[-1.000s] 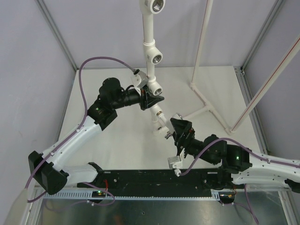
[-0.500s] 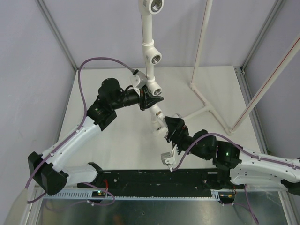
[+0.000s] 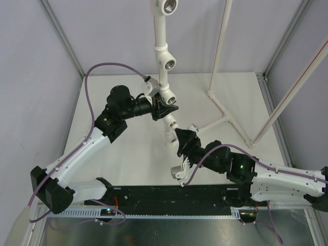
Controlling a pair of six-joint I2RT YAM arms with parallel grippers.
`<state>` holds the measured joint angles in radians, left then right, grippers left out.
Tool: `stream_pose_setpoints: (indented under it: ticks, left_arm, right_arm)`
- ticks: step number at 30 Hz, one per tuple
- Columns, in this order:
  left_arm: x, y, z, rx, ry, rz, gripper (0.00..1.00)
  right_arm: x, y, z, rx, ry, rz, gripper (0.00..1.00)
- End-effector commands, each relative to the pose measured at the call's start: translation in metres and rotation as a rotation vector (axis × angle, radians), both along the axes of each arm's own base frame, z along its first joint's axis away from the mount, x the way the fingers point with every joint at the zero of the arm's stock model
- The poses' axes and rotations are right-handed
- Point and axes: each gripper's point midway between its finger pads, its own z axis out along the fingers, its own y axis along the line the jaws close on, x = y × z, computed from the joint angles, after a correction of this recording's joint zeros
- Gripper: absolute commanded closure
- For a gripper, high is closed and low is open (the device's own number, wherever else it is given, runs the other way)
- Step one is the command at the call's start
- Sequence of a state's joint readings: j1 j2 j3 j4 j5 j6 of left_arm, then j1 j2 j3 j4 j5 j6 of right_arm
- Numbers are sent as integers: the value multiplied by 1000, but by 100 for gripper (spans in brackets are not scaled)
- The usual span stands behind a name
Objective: Install the water faucets
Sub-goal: Screw the water faucet onto the adaptor.
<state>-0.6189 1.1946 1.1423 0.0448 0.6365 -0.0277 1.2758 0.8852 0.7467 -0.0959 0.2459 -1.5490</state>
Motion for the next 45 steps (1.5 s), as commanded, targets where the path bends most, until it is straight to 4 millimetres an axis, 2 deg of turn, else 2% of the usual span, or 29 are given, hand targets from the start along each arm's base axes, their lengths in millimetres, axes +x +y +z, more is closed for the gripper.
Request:
stream_pose_setpoints:
  ticks: [1,8,14,16,24,33,45]
  left_arm:
    - [-12,6,-16,15,125,-26,100]
    - [-13,5,-16,9,133,-32,100]
    - [-14,6,-16,7,132,-33,100]
    - [-14,6,-16,6,132,-34,100]
    - [-12,5,-15,-1,152,-18,100]
    - [-16,1,-17,1,159,-18,100]
    - [-18,0,-19,4,155,-17,100]
  right_arm:
    - [2,6,35,43,-102,10,36]
    - [7,9,34,54,-100,-18,51]
    - [11,13,32,71,-91,-47,91]
    - [12,13,31,70,-87,-53,98]
    - [19,15,29,158,-23,-167,100]
    - [20,24,31,343,84,-266,100]
    - [20,18,39,639,313,-305,100]
